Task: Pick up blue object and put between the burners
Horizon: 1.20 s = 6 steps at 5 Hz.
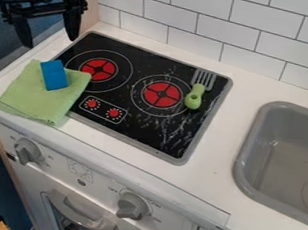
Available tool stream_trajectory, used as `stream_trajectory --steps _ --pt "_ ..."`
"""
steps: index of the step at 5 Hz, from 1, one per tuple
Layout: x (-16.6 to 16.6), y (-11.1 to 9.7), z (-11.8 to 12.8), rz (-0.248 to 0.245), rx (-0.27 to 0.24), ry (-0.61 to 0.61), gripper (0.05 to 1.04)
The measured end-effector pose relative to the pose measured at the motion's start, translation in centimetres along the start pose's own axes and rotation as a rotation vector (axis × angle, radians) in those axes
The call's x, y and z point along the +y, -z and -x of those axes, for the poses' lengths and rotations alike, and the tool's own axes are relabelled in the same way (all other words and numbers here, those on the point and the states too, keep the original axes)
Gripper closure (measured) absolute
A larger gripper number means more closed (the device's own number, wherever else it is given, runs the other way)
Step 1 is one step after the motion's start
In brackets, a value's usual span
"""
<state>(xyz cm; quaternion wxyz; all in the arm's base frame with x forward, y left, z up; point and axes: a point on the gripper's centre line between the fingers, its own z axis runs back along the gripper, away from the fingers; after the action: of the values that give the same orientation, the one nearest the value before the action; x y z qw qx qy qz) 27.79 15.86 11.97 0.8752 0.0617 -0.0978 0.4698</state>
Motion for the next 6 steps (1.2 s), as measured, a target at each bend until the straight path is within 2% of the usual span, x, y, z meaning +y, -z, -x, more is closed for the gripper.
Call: stream_trajectory --steps 1,2,3,4,5,6 --pt "0.1 1.2 0.5 -0.020 0.036 0.006 0.083" --pt "0.0 1.9 0.4 -0.026 0.035 -0.003 0.083" --pt "0.0 3.5 0.8 -0.049 0.046 0.008 0.084" --pt "-0.4 4.8 1.0 -0.042 0.068 0.025 0.084" --pt "-0.2 6.2 1.4 -0.055 0.084 0.036 0.084" --pt "-0.4 7.0 1.6 -0.052 0.101 0.043 0.134"
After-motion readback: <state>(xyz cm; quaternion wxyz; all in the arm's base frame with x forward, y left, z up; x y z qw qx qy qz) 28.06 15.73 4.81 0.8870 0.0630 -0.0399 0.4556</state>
